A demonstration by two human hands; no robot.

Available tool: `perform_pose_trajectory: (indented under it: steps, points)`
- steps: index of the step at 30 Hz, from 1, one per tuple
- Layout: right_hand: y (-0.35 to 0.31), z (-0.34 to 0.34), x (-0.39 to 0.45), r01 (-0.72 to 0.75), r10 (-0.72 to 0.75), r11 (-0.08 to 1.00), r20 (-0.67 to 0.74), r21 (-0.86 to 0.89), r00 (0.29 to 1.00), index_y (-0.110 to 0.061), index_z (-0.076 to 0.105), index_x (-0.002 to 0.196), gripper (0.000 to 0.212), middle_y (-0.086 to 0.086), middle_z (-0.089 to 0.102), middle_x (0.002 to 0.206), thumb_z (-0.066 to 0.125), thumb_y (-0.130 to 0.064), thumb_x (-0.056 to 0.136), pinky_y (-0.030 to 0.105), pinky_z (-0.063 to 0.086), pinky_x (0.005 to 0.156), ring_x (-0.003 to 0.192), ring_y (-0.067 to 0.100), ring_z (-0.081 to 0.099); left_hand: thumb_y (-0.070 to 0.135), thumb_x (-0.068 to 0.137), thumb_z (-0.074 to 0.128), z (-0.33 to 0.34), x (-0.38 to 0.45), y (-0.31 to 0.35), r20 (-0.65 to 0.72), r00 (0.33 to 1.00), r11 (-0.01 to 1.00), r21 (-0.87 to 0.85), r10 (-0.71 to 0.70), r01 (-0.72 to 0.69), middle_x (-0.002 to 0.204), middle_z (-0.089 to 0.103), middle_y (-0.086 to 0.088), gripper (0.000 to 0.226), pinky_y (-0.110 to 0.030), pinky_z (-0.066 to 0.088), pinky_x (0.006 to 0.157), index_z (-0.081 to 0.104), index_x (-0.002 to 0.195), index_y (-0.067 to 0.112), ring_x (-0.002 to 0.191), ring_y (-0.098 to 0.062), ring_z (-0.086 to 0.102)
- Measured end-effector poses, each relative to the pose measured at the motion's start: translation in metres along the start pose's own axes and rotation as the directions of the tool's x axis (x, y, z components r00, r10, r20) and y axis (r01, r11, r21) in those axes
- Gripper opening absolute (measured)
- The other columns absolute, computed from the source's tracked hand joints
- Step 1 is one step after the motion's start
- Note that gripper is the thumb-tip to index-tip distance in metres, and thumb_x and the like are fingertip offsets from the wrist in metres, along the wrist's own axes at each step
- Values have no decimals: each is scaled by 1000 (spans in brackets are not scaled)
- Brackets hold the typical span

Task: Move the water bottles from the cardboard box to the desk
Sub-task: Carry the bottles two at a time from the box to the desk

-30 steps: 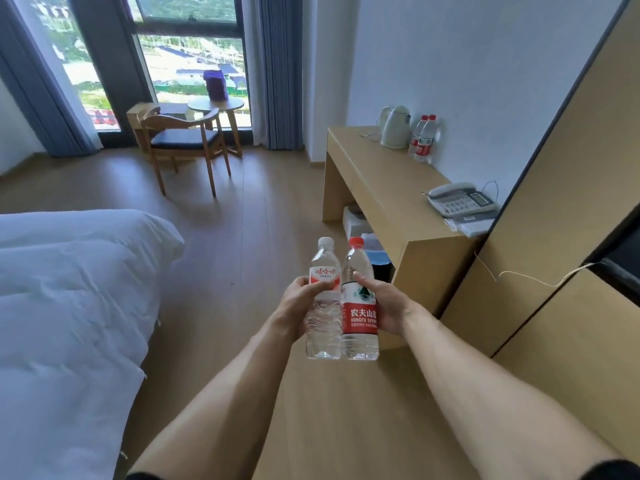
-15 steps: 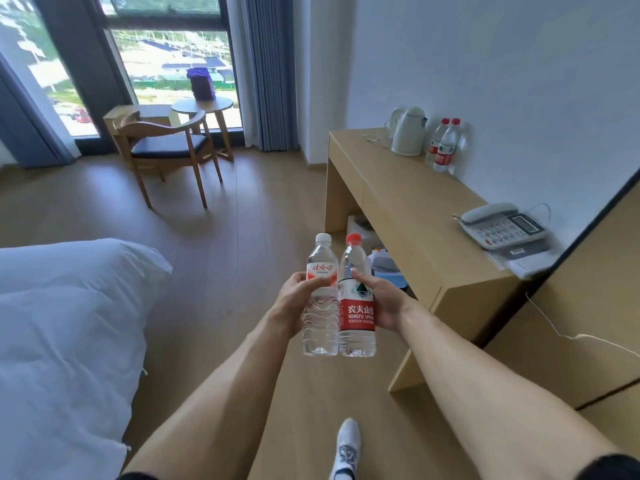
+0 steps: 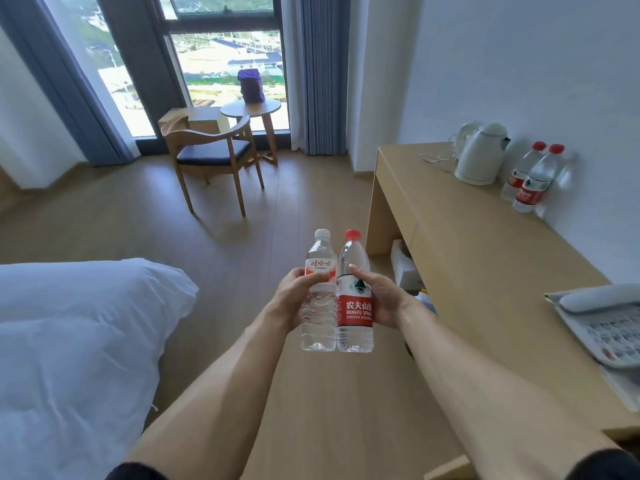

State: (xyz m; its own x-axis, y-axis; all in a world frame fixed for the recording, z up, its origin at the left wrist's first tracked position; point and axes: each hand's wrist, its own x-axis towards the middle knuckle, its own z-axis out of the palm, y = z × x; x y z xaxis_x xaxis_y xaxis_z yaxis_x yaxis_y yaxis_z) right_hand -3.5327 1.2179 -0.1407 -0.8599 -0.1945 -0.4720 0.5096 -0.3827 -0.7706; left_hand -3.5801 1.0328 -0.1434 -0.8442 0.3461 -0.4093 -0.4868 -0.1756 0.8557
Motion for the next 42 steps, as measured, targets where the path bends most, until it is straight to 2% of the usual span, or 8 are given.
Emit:
perform_pose_trajectory:
  steps: [7, 11, 16, 19, 23, 32, 37, 42]
  points:
    - [-55, -43, 63, 19, -19, 1000, -11, -3, 1000, -9, 55, 135, 53, 23, 67, 126, 60, -44, 96, 52, 51, 102, 103, 35, 68, 13, 76, 87, 24, 88, 31, 29, 999, 1000, -2, -18, 18, 121, 67, -26, 67, -55, 59, 85, 50, 131, 2, 102, -41, 72]
    - [-80, -81, 96, 78, -77, 997, -80, 15, 994, -6, 54, 138, 55, 25, 64, 130, 64, -39, 95, 57, 46, 107, 111, 40, 64, 15, 75, 87, 49, 149, 43, 118, 992, 998, 46, -47, 42, 121, 68, -26, 68, -62, 55, 93, 52, 131, 0, 106, -44, 70]
    - [-125, -128, 130, 176, -159, 981, -186, 79, 970, -2, 54, 136, 55, 27, 66, 123, 67, -31, 92, 50, 58, 87, 100, 38, 70, 15, 71, 89, 90, 237, 65, 227, 969, 993, 93, -97, 78, 120, 68, -26, 68, -64, 53, 95, 53, 127, 1, 105, -43, 70]
    - [-156, -155, 147, 219, -178, 970, -296, 109, 938, 1, 54, 135, 57, 29, 63, 128, 69, -31, 90, 52, 55, 94, 102, 39, 68, 13, 69, 90, 119, 291, 81, 299, 944, 986, 126, -139, 105, 118, 69, -26, 69, -64, 53, 93, 54, 126, 0, 103, -42, 71]
    - [-192, -187, 162, 295, -205, 944, -437, 147, 876, 1, 58, 130, 55, 26, 70, 115, 72, -30, 86, 46, 60, 82, 93, 35, 72, 14, 69, 91, 161, 353, 101, 407, 890, 971, 198, -207, 136, 115, 71, -25, 68, -64, 53, 94, 55, 126, 2, 102, -42, 72]
    - [-233, -254, 158, 480, -259, 868, -708, 128, 657, 5, 61, 126, 50, 30, 67, 115, 72, -27, 88, 55, 50, 99, 91, 36, 68, 28, 49, 96, 267, 437, 114, 633, 706, 926, 367, -318, 88, 116, 70, -26, 90, -67, 49, 98, 56, 128, 8, 108, -47, 68]
    - [-238, -297, 142, 546, -269, 831, -779, 109, 566, 4, 60, 126, 48, 31, 66, 111, 71, -26, 91, 58, 51, 95, 87, 39, 67, 30, 57, 91, 327, 458, 97, 703, 621, 898, 440, -346, 2, 116, 71, -21, 78, -66, 47, 98, 59, 126, 14, 110, -44, 67]
    - [-244, -340, 128, 605, -271, 791, -836, 89, 478, 3, 59, 130, 53, 30, 67, 114, 72, -26, 87, 52, 54, 89, 87, 37, 68, 32, 47, 93, 380, 469, 86, 750, 555, 895, 445, -361, -19, 113, 72, -22, 87, -67, 46, 97, 59, 124, 11, 97, -37, 72]
